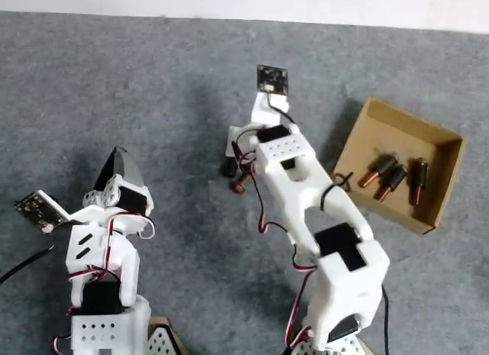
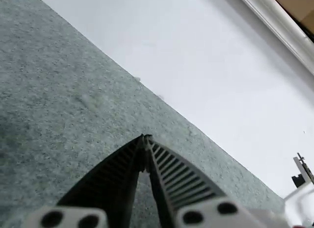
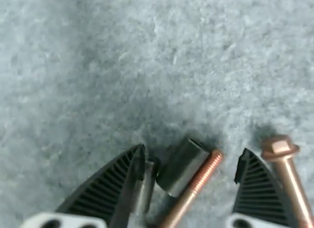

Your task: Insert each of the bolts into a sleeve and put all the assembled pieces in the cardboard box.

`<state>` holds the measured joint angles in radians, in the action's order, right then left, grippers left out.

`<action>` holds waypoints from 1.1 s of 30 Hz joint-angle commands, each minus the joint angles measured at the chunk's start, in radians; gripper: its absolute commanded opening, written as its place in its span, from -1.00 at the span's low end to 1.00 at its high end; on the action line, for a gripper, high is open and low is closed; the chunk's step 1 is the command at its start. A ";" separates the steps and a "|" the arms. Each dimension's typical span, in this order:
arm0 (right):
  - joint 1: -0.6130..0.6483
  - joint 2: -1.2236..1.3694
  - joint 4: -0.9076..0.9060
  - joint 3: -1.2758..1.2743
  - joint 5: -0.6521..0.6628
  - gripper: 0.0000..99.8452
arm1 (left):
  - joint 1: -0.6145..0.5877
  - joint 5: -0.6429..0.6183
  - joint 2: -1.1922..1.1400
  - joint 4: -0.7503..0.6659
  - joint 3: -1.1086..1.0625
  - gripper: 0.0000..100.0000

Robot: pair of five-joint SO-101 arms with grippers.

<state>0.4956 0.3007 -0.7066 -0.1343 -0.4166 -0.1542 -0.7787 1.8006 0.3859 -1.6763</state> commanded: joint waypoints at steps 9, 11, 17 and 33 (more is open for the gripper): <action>0.031 0.147 0.019 0.189 -0.058 -0.47 | -0.005 -0.008 0.016 -0.041 -0.019 -0.99; 0.035 0.179 0.019 0.203 -0.058 -0.47 | -0.005 -0.008 0.016 -0.041 -0.019 -0.99; 0.039 0.200 0.018 0.200 -0.057 -0.78 | -0.005 -0.008 0.016 -0.041 -0.019 -0.99; 0.031 0.199 0.016 0.199 -0.049 -0.99 | -0.005 -0.008 0.016 -0.041 -0.019 -0.99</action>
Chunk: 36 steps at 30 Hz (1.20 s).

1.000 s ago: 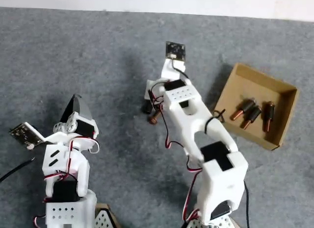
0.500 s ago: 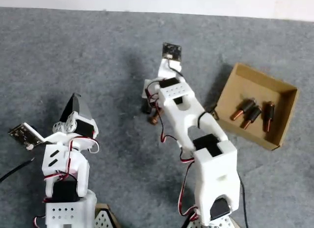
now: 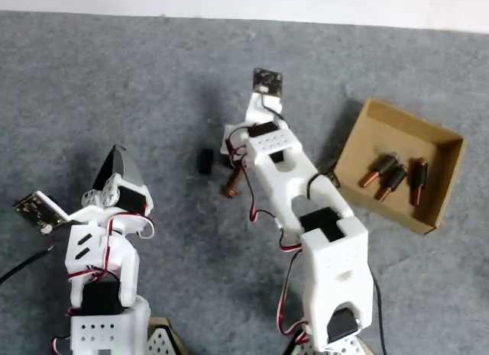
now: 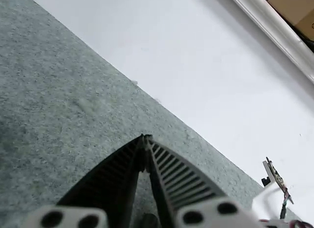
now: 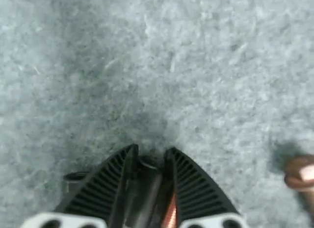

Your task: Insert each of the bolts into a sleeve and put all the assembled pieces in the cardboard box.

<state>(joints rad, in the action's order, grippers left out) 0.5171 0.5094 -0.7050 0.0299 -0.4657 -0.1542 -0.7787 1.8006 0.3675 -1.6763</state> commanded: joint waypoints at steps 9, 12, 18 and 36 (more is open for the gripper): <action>-0.022 -0.058 -0.119 0.047 0.000 -0.99 | -0.005 -0.008 0.016 -0.023 -0.019 -0.99; -0.025 -0.139 -0.114 0.045 0.000 -0.99 | -0.005 -0.008 0.015 -0.023 -0.019 -0.99; -0.041 -0.269 -0.114 -0.038 0.000 -0.99 | -0.005 -0.008 0.013 -0.023 -0.019 -0.99; -0.174 -0.532 -0.156 -0.473 0.276 -0.99 | -0.005 -0.006 0.015 -0.026 -0.019 -0.99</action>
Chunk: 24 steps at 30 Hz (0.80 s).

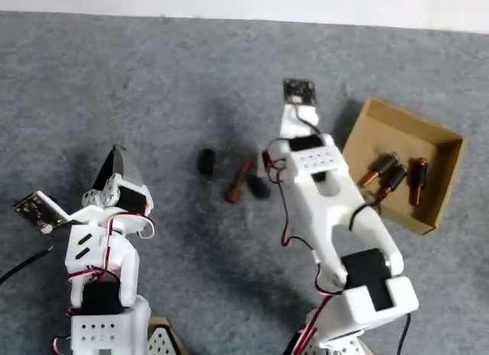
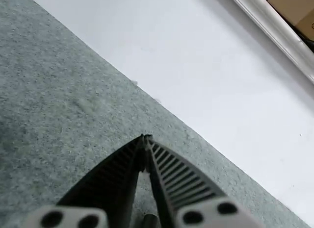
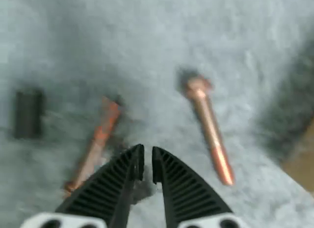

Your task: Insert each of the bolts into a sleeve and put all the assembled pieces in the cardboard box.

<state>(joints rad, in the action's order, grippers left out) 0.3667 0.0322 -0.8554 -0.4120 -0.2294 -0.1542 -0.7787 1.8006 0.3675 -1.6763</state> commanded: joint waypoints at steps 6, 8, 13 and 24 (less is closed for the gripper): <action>-0.024 -0.054 -0.005 -0.094 0.095 -0.98 | -0.004 -0.006 0.015 -0.026 -0.019 -0.99; -0.022 -0.056 -0.008 -0.093 0.095 -0.98 | -0.004 -0.006 0.015 -0.026 -0.019 -0.99; -0.004 -0.062 -0.012 -0.091 0.100 -0.97 | -0.004 -0.006 0.015 -0.026 -0.019 -0.99; 0.108 -0.065 -0.012 -0.041 0.321 -0.68 | -0.004 -0.006 0.015 -0.026 -0.019 -0.99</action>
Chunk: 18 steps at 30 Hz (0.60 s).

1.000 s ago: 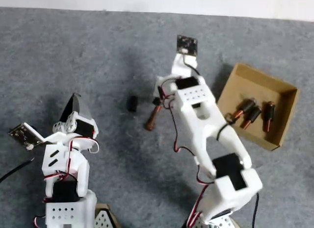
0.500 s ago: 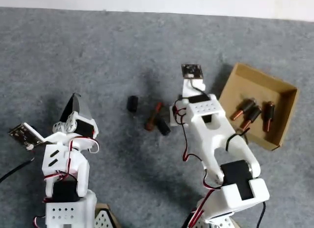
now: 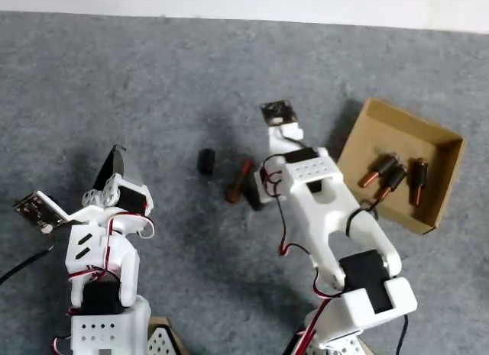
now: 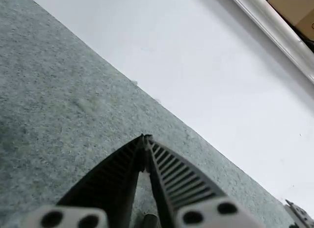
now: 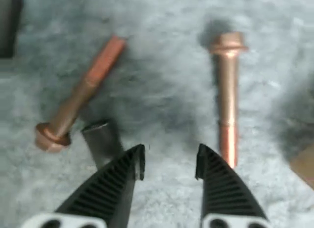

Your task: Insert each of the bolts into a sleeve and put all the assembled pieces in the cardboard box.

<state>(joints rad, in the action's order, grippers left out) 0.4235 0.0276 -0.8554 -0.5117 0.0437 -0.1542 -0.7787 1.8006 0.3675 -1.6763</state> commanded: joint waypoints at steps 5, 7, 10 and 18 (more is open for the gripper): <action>0.133 -0.061 -0.012 0.061 0.061 -0.68 | -0.004 -0.006 0.015 -0.026 -0.019 -0.99; 0.142 -0.061 -0.012 0.062 0.061 -0.68 | -0.004 -0.006 0.015 -0.026 -0.019 -0.99; 0.145 -0.061 -0.012 0.067 0.061 -0.68 | -0.004 -0.006 0.015 -0.026 -0.019 -0.99; 0.206 -0.059 -0.012 0.061 0.063 -0.68 | -0.004 -0.006 0.015 -0.026 -0.019 -0.99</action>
<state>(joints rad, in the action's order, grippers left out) 0.6030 0.0077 -0.8554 -0.4948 0.0944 -0.1542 -0.7787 1.8006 0.3675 -1.6763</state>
